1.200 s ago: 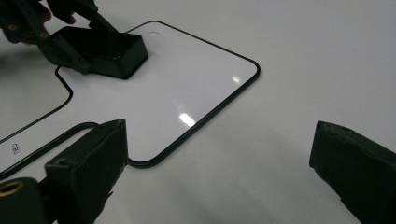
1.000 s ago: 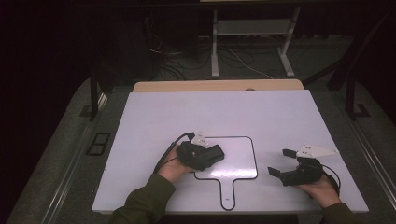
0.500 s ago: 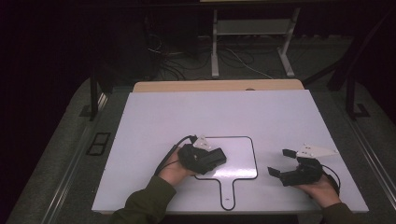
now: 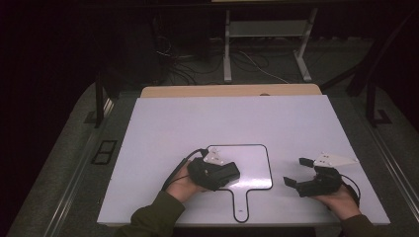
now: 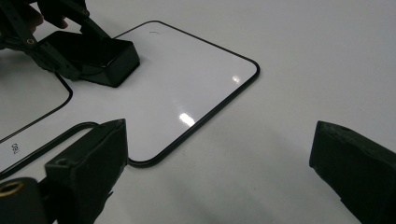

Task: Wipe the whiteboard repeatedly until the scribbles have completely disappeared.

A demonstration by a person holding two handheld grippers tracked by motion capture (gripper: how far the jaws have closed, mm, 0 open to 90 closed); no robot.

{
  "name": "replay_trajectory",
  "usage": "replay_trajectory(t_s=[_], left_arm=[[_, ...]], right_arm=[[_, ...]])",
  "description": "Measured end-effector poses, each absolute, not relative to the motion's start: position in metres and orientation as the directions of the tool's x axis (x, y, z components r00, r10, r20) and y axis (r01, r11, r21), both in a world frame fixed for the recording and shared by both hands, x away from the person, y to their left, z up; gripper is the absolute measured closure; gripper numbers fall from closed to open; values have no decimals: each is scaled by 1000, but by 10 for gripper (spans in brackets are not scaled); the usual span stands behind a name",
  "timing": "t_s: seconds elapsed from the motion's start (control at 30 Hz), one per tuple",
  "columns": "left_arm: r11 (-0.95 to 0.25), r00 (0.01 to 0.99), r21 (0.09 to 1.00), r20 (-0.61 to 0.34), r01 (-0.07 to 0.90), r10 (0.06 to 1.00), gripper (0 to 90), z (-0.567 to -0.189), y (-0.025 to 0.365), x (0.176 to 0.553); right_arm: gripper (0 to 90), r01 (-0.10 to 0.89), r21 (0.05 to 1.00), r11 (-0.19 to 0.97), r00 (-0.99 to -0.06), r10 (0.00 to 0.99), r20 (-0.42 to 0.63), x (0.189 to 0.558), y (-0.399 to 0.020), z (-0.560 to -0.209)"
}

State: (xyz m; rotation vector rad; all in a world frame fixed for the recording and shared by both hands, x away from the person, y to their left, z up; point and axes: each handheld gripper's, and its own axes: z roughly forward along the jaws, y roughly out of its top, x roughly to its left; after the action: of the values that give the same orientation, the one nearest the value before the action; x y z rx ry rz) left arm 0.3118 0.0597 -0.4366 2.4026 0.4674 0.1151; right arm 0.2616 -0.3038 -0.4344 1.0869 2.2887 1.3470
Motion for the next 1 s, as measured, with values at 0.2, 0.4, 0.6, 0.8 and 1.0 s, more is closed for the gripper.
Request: replay_trajectory(t_s=[0.2,0.4,0.6,0.8,1.0], left_arm=[[-698,918,646,-12,310,396,395,-437,55,330],[-685,904,644,-25,341,426,395,-437,57,343],[-718,935,631,-32,293,353,394,-435,48,319],[-704,923,638,-30,312,382,395,-436,51,325],[-685,903,642,-29,345,428,395,-437,54,345]], right_arm=[[34,468,837,286,-682,718,136,262,-303,-435],[34,466,839,282,-681,719,138,262,-304,-434],[34,467,839,281,-681,719,138,262,-305,-434],[34,465,838,285,-682,719,135,262,-304,-434],[34,466,838,284,-682,719,135,262,-304,-435]])
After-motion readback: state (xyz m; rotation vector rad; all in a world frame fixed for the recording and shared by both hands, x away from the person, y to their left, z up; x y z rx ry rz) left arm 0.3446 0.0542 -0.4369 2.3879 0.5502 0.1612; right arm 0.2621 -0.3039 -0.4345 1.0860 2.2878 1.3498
